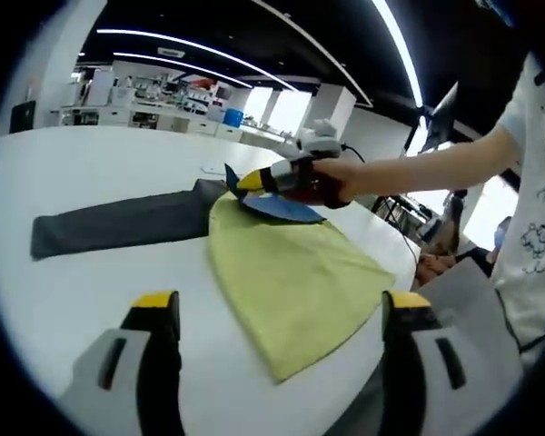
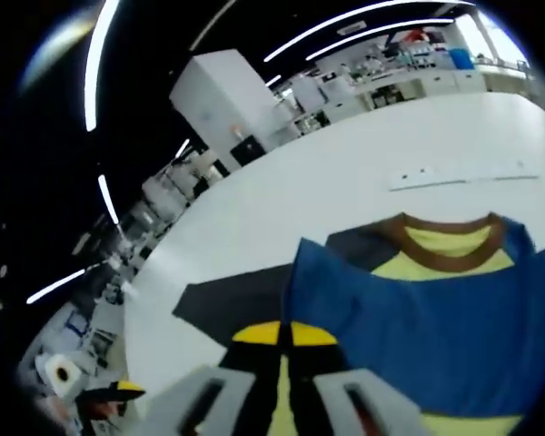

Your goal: Fold the garment on the visible template until the final outline fits inside the template.

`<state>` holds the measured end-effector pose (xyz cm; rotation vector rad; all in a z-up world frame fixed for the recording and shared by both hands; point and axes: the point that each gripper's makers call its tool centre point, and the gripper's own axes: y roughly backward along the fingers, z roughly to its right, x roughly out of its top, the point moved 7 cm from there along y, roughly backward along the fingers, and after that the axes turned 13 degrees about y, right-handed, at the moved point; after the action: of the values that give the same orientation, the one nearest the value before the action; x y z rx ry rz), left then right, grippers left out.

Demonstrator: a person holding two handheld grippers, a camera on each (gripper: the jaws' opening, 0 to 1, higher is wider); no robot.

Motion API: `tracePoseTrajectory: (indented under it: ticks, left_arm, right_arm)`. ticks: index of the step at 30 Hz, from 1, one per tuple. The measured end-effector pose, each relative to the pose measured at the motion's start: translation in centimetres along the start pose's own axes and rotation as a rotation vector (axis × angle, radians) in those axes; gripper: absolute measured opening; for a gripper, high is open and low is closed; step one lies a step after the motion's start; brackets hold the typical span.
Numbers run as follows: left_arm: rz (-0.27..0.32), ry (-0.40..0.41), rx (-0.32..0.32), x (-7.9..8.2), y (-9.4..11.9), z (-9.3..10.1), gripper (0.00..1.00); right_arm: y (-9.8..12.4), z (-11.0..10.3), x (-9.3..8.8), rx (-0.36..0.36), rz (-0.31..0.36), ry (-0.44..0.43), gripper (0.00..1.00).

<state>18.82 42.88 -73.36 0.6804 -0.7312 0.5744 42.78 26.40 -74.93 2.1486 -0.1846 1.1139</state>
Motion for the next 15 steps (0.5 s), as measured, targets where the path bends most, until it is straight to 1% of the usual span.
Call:
tracePoseTrajectory:
  ticks: [5,8,9,12,14,15]
  left_arm:
    - [-0.007,-0.003,-0.002,0.3,-0.3,0.0,0.88]
    - [-0.007,-0.01,-0.007,0.6,-0.6,0.2,0.88]
    - [-0.008,-0.011,-0.008,0.7,-0.7,0.2,0.88]
    - [-0.008,-0.017,-0.015,1.0,-1.0,0.4,0.89]
    - [-0.011,-0.022,-0.017,1.1,-1.1,0.5,0.89]
    - [-0.012,-0.024,-0.018,1.2,-1.2,0.5,0.89]
  right_arm:
    - [-0.1,-0.1,-0.3,0.005,-0.014,0.0,0.0]
    - [-0.3,-0.2,-0.6,0.017,-0.025,0.038,0.0]
    - [-0.2,-0.3,-0.5,0.022,-0.014,0.055,0.05]
    - [-0.1,-0.6,-0.7,0.02,-0.028,0.069,0.24]
    - [0.0,-0.5,-0.7,0.013,-0.022,0.1,0.32]
    - [0.0,-0.4,-0.7,0.015,-0.018,0.107,0.37]
